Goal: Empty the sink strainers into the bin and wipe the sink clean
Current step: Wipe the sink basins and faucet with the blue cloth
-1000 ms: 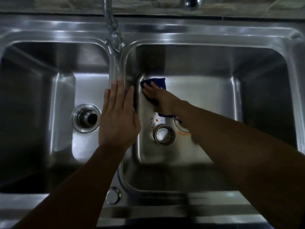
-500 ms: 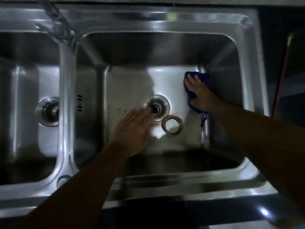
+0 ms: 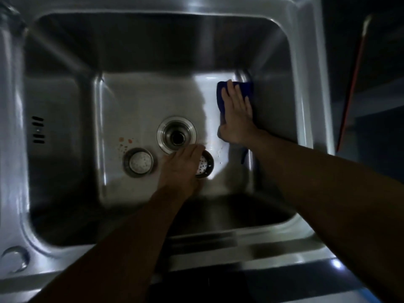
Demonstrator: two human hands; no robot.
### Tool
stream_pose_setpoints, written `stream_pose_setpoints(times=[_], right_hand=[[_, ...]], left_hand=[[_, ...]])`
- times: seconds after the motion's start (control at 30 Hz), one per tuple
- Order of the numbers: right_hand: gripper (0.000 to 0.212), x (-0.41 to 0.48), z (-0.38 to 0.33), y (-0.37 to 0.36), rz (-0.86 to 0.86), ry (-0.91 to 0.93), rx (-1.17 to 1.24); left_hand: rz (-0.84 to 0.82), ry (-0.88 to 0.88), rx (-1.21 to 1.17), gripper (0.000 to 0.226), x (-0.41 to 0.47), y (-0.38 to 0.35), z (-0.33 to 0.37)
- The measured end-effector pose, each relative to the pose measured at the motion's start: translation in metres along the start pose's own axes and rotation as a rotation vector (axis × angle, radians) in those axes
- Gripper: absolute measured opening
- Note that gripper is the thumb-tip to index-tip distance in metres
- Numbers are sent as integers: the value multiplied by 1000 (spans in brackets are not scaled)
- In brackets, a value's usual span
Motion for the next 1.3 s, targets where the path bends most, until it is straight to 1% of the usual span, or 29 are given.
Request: stream_pose_setpoints(times=[0.1,0.2,0.3,0.37,0.43,0.47,0.53,0.57,0.6,0.63,0.73,0.8,0.9,0.97,1.07,1.17,1.23,1.3], right_hand=[[116,-8,-6,-8,-49,47,3],[118,-37,-22,-29,-136,141,-5],[116,-86,-42,-57,-247,292,-24],[112,-119,-52,-72,-341,436,-38],[109,-145,-57,-81,-446,587,-119],[108,-153,-56,-83,-512,632,-136],[106,-158,-50,-78,-608,688,-158],[106,-158,-46,-75,-618,707,-197],[108,-155,-43,-71,-596,711,-243],[108,-150,-40,-67,-547,699,-282],[100,-127,-41,-53,-350,610,-302],[99,-109,-44,-45,-260,548,-287],[102,-94,-49,-41,-213,517,-250],[96,-98,-51,-41,-224,546,-211],[84,-129,-59,-49,-372,724,-169],[83,-164,-60,-57,-582,872,-299],[76,-175,-53,-49,-687,901,-326],[64,-180,-46,-39,-766,847,-322]], left_hand=[[33,41,-100,84,-20,11,-5],[60,85,-222,83,-47,27,-9],[119,132,-340,81,-72,48,-18],[110,172,-358,84,-90,59,-25],[86,225,-364,91,-112,66,-34],[99,263,-368,93,-124,70,-39],[216,360,-372,92,-146,81,-49],[286,402,-367,91,-155,87,-52],[332,420,-357,89,-160,91,-53],[343,415,-342,89,-161,93,-51],[290,355,-297,94,-151,91,-46],[266,333,-278,99,-146,87,-48],[254,332,-271,103,-145,83,-50],[253,323,-263,104,-145,82,-50],[272,300,-258,101,-145,84,-49],[291,292,-270,97,-145,86,-46],[287,283,-283,95,-145,85,-45],[281,286,-305,94,-144,84,-47]])
Point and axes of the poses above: each hand's wrist, its own x-axis towards the middle knuckle, its own y-axis out of the back of the hand, z = x × y, the point moved 9 cm from there along x, towards the middle knuckle, and after that the axes turned 7 degrees about -y, right-handed, at the moved point
